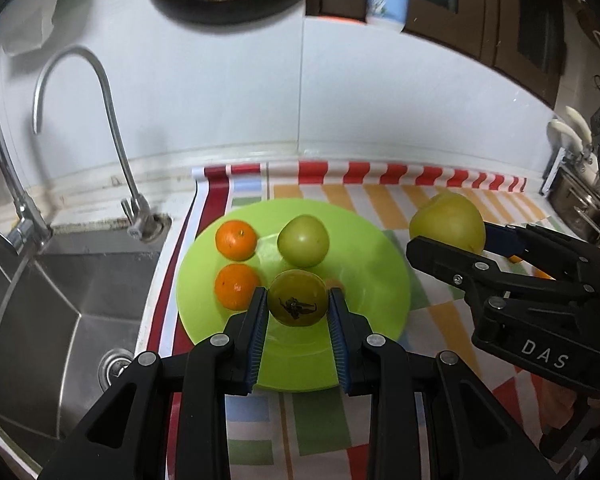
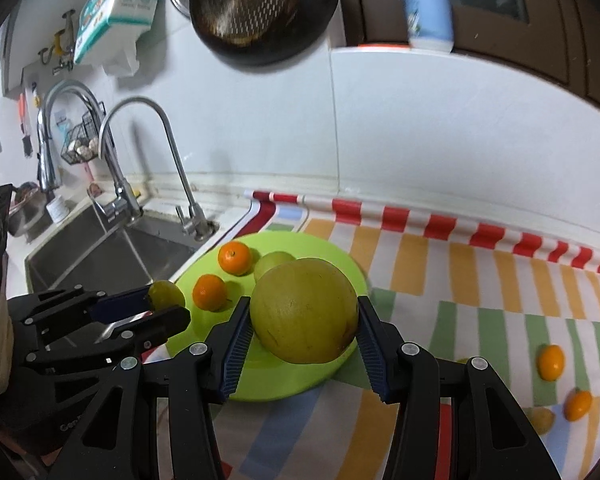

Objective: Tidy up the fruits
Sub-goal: 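Carry both fruits onto the green plate and open both grippers to release them, then withdraw both open grippers from the plate toward the remaining fruits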

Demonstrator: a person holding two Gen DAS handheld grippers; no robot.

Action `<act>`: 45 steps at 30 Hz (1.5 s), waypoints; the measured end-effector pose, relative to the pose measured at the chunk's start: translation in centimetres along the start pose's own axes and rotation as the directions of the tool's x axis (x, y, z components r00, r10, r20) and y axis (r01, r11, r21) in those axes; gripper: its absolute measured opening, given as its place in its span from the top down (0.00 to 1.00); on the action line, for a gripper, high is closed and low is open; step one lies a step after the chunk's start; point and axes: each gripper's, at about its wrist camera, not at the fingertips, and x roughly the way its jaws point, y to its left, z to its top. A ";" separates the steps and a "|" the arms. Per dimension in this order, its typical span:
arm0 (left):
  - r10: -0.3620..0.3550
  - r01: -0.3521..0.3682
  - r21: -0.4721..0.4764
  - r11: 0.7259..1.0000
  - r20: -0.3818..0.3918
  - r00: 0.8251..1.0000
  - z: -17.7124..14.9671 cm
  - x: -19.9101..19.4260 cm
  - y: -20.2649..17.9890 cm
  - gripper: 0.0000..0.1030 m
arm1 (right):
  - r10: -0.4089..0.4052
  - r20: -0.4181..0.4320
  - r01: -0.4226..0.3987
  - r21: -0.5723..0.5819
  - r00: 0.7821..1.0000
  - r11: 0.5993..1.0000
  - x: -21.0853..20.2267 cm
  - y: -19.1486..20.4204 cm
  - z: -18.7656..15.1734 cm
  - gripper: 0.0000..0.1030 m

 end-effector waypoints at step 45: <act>0.049 -0.053 0.039 0.998 0.078 0.996 0.1 -3.1 -1.3 0.39 | -0.143 0.040 0.141 0.052 0.989 0.989 -3.8 -1.9 -1.2 0.34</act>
